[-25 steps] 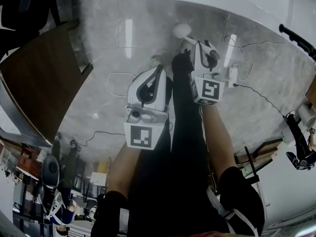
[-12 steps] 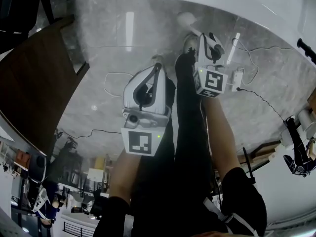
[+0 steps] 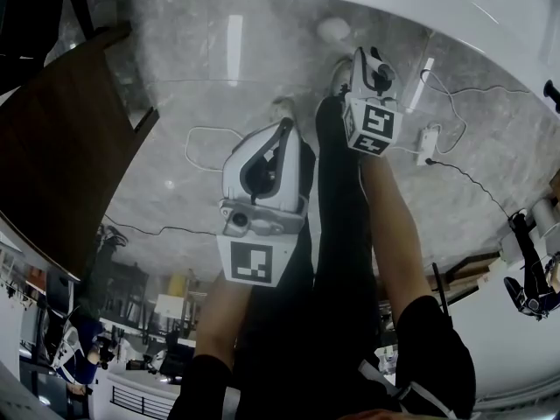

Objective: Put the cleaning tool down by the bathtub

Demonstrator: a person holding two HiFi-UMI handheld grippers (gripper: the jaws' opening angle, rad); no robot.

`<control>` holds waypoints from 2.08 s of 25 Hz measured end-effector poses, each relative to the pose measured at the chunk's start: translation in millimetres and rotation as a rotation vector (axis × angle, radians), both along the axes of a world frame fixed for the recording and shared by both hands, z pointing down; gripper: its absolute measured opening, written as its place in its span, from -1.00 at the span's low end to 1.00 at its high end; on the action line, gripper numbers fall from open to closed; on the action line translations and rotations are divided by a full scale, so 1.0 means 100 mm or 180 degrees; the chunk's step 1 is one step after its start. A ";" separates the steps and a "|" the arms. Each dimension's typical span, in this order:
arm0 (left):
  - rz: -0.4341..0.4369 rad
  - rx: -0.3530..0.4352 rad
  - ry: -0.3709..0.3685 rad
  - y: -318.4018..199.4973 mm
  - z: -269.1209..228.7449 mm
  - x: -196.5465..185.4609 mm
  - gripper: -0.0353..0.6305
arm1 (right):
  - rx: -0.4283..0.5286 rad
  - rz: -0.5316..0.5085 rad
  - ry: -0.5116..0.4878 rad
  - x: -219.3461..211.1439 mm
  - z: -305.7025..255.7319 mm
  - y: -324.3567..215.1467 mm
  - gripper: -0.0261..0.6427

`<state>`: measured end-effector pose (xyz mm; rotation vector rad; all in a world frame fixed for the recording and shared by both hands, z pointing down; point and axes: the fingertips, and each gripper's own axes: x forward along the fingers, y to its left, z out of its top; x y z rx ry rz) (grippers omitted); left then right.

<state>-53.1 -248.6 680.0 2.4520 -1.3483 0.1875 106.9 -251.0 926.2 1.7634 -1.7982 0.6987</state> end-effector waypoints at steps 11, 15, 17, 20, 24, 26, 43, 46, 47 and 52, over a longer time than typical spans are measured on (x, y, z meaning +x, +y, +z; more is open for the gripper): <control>0.0005 -0.0019 0.0001 0.04 0.05 -0.01 -0.88 | -0.0091 -0.0044 -0.0040 -0.05 0.18 -0.11 -0.64; -0.0005 -0.0033 0.0019 0.03 0.04 -0.08 -0.88 | -0.0130 0.0065 -0.0100 -0.04 0.21 -0.26 -0.64; -0.0007 -0.0036 0.0028 0.03 0.03 -0.08 -0.88 | -0.0154 0.0102 -0.0116 -0.01 0.23 -0.31 -0.64; -0.0010 -0.0043 0.0054 0.02 0.02 -0.06 -0.88 | -0.0165 0.0123 -0.0152 0.04 0.25 -0.40 -0.63; -0.0033 -0.0042 0.0068 0.00 0.00 -0.07 -0.88 | -0.0176 0.0135 -0.0168 0.07 0.25 -0.52 -0.63; -0.0049 -0.0041 0.0065 -0.01 0.01 -0.09 -0.88 | -0.0179 0.0162 -0.0183 0.09 0.26 -0.56 -0.63; -0.0060 -0.0062 0.0061 0.02 0.03 -0.12 -0.88 | -0.0169 0.0398 -0.0247 0.31 0.28 -0.61 -0.64; -0.0045 -0.0072 0.0055 0.03 0.04 -0.12 -0.88 | -0.0174 0.0395 -0.0237 0.31 0.29 -0.62 -0.63; -0.0042 -0.0075 0.0053 0.03 0.04 -0.12 -0.88 | -0.0174 0.0399 -0.0232 0.31 0.28 -0.61 -0.63; -0.0019 -0.0074 0.0076 0.04 0.02 -0.09 -0.88 | -0.0219 0.0459 -0.0186 0.35 0.32 -0.58 -0.61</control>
